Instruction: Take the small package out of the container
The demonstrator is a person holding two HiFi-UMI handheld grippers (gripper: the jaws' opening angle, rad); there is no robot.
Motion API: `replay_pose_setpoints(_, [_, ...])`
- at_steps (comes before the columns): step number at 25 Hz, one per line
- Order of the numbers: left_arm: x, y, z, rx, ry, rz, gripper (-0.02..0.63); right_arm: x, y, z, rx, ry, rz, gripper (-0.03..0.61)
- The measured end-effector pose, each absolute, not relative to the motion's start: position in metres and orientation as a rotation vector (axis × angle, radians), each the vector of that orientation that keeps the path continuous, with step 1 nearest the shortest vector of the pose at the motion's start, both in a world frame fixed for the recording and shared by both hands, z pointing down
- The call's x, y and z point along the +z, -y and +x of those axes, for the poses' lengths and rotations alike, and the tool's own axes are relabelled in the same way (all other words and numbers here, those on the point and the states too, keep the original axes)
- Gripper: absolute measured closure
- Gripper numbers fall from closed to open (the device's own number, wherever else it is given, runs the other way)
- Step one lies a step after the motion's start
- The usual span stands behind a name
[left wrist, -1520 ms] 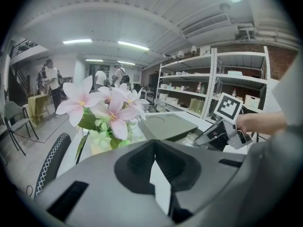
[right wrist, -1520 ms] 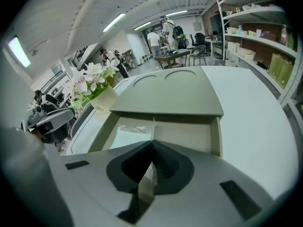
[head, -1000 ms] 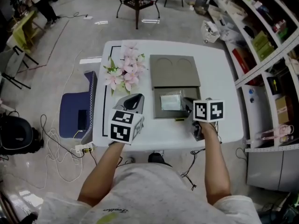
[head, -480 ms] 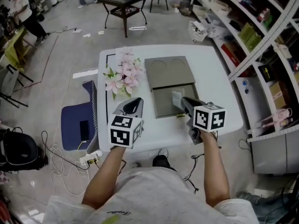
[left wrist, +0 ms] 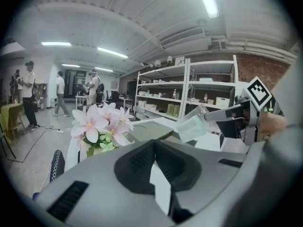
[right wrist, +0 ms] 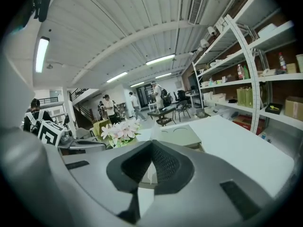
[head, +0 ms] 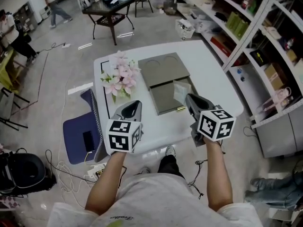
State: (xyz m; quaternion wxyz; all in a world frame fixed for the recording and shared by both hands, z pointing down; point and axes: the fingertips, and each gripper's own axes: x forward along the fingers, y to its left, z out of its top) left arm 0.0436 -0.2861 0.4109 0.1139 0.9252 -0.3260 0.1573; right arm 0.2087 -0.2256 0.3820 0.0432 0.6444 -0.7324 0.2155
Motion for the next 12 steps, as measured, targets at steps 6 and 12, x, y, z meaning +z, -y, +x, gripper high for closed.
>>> replay_pose_setpoints(6, [0.405, 0.273, 0.035, 0.451, 0.926, 2.737, 0.611, 0.357, 0.191, 0.205, 0.522, 2.216, 2.125, 0.572])
replay_pose_setpoints(12, [0.401, 0.261, 0.032, 0.447, 0.895, 2.762, 0.611, 0.348, 0.158, 0.204, 0.437, 2.161, 2.234, 0.572])
